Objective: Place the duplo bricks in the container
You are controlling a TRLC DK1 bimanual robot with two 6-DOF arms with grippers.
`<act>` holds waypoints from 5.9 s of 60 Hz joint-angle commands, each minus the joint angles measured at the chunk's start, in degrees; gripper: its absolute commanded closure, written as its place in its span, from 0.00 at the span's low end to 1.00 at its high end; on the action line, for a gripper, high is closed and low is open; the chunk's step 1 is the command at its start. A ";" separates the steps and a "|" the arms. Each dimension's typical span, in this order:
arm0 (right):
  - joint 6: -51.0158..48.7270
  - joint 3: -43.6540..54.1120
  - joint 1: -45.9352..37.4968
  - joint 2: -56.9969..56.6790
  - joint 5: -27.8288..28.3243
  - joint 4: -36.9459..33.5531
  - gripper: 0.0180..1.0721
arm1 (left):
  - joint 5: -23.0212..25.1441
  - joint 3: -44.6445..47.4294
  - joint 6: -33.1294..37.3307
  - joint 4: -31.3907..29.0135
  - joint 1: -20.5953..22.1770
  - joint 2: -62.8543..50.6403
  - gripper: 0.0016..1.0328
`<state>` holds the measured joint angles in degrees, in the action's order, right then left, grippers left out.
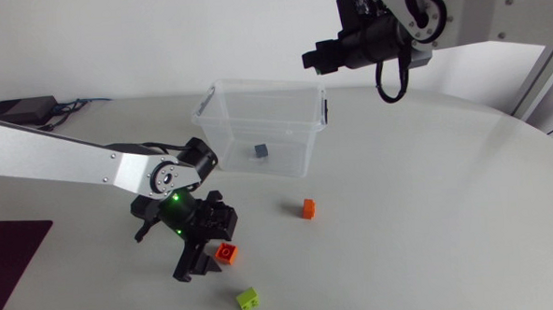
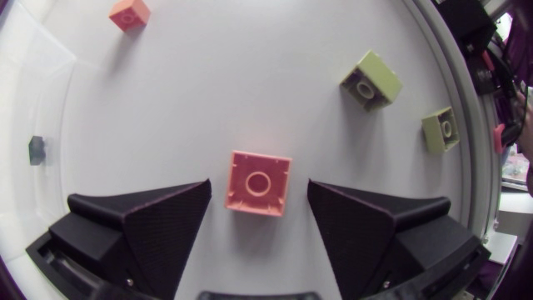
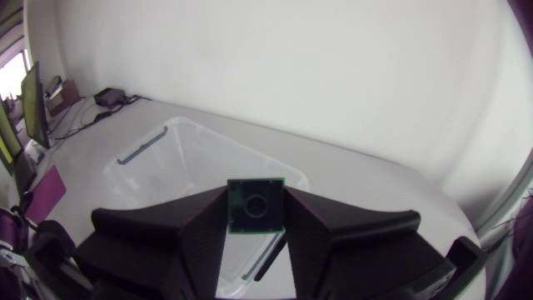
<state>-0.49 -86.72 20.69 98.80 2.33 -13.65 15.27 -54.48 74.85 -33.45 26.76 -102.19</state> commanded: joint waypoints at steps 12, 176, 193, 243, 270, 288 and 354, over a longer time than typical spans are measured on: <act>-1.62 -3.02 2.52 6.14 -0.31 2.93 0.72 | 0.03 -1.24 1.79 0.05 -1.45 -1.61 0.75; -48.29 16.84 4.71 15.54 14.64 -12.63 0.55 | 7.15 7.37 2.49 -6.10 -9.27 26.34 0.07; -48.81 15.97 4.01 16.86 14.90 -15.18 0.78 | 6.44 12.73 7.15 -10.05 -2.59 27.75 0.07; -36.42 23.88 3.31 -8.54 14.20 -13.60 0.78 | -1.64 15.28 -30.64 -11.11 23.25 21.07 0.26; -31.59 11.57 6.12 -15.66 10.68 -20.72 0.78 | -2.87 20.38 -36.09 -4.60 25.18 18.78 0.33; -27.63 4.28 6.21 -10.21 9.27 -17.29 0.78 | -2.96 21.52 -38.73 0.23 24.83 17.03 0.76; -21.13 -17.43 1.55 19.58 5.76 -5.42 0.05 | 0.82 -1.68 -34.77 -4.34 -2.68 32.32 0.76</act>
<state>-22.63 -102.56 22.72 117.47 8.67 -18.44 15.35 -53.17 40.91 -39.44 25.41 -67.83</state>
